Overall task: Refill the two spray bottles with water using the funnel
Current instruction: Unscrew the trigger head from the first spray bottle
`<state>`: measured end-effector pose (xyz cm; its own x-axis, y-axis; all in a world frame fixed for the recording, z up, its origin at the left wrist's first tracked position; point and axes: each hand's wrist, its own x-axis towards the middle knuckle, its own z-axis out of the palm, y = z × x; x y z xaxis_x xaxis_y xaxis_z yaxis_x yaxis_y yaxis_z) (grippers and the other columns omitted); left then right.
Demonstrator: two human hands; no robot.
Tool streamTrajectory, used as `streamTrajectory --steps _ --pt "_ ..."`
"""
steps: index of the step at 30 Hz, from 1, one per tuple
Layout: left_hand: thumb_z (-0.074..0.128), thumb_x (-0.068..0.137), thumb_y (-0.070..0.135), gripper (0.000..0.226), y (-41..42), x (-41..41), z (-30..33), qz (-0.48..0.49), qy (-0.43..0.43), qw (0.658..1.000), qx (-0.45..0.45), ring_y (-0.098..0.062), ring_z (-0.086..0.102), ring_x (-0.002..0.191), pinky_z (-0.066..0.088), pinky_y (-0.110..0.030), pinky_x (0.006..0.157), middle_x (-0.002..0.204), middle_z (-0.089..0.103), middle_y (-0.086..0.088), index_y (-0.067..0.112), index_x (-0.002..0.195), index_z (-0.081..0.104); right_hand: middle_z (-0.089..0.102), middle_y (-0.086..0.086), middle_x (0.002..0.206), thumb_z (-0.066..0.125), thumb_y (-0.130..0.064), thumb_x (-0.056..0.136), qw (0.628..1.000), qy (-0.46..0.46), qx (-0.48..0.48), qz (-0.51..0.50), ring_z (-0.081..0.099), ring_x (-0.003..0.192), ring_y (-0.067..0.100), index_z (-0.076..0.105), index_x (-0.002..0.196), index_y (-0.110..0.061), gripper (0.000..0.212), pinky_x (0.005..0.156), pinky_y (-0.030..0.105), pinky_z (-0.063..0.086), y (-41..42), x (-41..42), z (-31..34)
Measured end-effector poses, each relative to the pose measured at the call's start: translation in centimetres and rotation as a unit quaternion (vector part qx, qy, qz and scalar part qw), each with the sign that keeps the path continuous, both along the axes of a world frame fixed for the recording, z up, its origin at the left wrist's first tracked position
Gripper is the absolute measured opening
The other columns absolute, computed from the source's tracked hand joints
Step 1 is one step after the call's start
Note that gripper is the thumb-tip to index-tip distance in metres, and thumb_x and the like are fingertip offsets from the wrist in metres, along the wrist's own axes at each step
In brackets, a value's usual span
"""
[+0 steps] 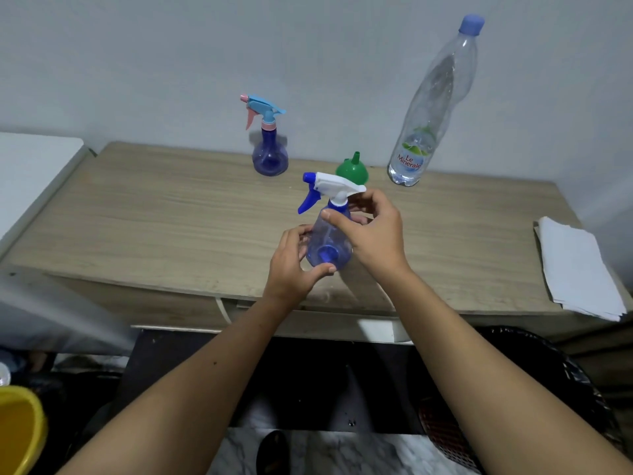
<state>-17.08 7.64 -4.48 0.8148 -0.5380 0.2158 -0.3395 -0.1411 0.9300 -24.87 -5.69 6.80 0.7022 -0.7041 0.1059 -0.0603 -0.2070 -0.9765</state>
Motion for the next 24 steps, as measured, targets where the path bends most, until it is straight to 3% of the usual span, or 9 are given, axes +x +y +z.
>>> streamTrajectory --steps 3,6,8,14,16,20,24 --pt "0.1 0.07 0.027 0.088 0.0 0.18 -0.04 -0.006 -0.018 1.0 0.005 -0.017 0.066 0.124 0.059 -0.04 0.104 0.134 0.06 -0.002 0.009 0.145 0.056 0.074 -0.006 0.094 0.092 -0.022 0.08 0.999 0.001 -0.029 -0.015 0.069 0.082 0.008 0.071 0.106 -0.016 0.034 0.082 0.024 0.06 -0.07 0.18 -0.14" --pt "0.098 0.069 0.028 0.082 -0.04 0.13 -0.35 -0.002 -0.021 1.0 -0.007 -0.021 0.067 0.12 0.061 -0.044 0.1 0.127 0.06 -0.001 0.009 0.139 0.06 0.076 0.001 0.105 0.084 -0.015 0.089 0.998 0.003 -0.057 -0.006 0.072 0.094 0.016 0.074 0.112 -0.013 0.025 0.086 0.029 0.061 -0.26 -0.15 -0.37" --pt "0.1 0.069 0.025 0.082 -0.03 0.05 -0.45 0.004 -0.018 1.0 -0.008 -0.02 0.067 0.12 0.061 -0.041 0.101 0.127 0.06 0.0 0.009 0.139 0.061 0.073 0.0 0.112 0.078 -0.012 0.093 0.996 0.008 -0.093 0.009 0.071 0.1 0.013 0.074 0.116 -0.011 0.024 0.088 0.031 0.06 -0.24 -0.29 -0.25" --pt "0.1 0.072 0.019 0.078 0.06 0.3 -0.34 -0.007 -0.027 1.0 0.001 -0.021 0.068 0.116 0.062 -0.038 0.098 0.125 0.06 -0.004 0.005 0.138 0.061 0.072 -0.008 0.107 0.093 -0.014 0.075 0.999 -0.008 -0.042 -0.023 0.067 0.095 0.0 0.067 0.11 -0.018 0.044 0.09 0.021 0.056 0.59 -0.12 0.33" --pt "0.101 0.071 0.019 0.08 0.09 0.25 -0.37 -0.005 -0.022 1.0 -0.004 -0.019 0.067 0.119 0.061 -0.034 0.1 0.128 0.06 -0.005 0.006 0.139 0.06 0.074 -0.01 0.103 0.09 -0.008 0.078 0.999 -0.009 -0.036 -0.027 0.068 0.09 -0.001 0.07 0.105 -0.018 0.036 0.093 0.028 0.058 0.54 0.07 0.17" --pt "0.101 0.071 0.02 0.084 0.19 0.08 -0.3 0.004 -0.028 1.0 0.0 -0.002 0.062 0.121 0.056 -0.019 0.1 0.13 0.058 0.0 0.006 0.142 0.058 0.077 -0.008 0.113 0.072 0.002 0.091 0.998 -0.01 -0.066 0.019 0.072 0.109 0.015 0.073 0.118 -0.022 0.035 0.105 0.044 0.057 0.46 -0.36 -0.3" --pt "0.101 0.07 0.019 0.083 0.15 0.06 -0.3 0.0 -0.033 0.999 0.005 -0.012 0.064 0.123 0.058 -0.027 0.102 0.132 0.059 -0.001 0.007 0.141 0.06 0.074 -0.002 0.115 0.087 -0.008 0.081 0.998 -0.018 -0.061 0.012 0.07 0.108 0.013 0.071 0.118 -0.019 0.042 0.098 0.027 0.056 0.71 -0.37 -0.16"
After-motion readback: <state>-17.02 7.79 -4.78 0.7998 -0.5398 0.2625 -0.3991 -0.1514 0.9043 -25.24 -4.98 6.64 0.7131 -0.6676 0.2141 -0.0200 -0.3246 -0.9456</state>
